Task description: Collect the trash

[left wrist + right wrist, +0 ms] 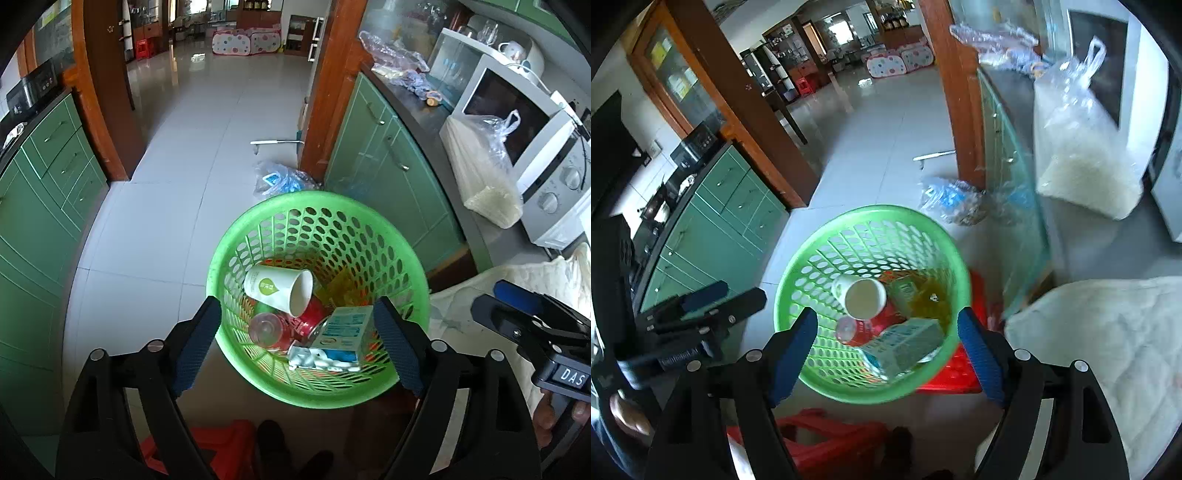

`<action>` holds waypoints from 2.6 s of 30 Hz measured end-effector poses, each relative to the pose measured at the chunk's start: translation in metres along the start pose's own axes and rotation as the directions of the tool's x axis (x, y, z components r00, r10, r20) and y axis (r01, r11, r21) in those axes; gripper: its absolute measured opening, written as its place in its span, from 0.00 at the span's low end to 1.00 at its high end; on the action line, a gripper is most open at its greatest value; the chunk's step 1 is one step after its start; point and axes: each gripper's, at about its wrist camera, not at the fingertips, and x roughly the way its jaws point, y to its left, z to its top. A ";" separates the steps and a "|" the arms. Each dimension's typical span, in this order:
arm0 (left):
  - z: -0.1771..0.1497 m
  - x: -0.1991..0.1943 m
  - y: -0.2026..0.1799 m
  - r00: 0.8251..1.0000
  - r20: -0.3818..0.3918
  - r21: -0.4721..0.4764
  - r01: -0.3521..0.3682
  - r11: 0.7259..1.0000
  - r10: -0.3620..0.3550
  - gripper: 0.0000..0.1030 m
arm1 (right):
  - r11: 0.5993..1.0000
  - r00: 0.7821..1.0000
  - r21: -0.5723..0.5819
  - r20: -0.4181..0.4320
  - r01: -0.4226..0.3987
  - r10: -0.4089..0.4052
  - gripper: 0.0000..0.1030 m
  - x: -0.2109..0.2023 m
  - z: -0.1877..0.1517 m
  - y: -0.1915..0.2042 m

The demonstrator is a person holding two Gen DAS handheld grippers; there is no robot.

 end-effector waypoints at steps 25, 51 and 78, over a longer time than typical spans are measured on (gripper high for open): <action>-0.032 -0.090 -0.084 0.982 0.165 0.156 0.062 0.986 -0.088 0.93 | 0.973 0.956 0.044 0.184 0.225 -0.229 0.88 -0.151 -0.068 -0.051; -0.078 -0.170 -0.160 0.944 0.257 0.339 0.110 0.934 -0.205 0.95 | 0.910 0.871 0.280 0.301 0.307 -0.387 0.90 -0.265 -0.149 -0.094; -0.123 -0.226 -0.187 0.899 0.330 0.422 0.132 0.897 -0.288 0.95 | 0.882 0.775 0.303 0.427 0.361 -0.465 0.91 -0.330 -0.203 -0.077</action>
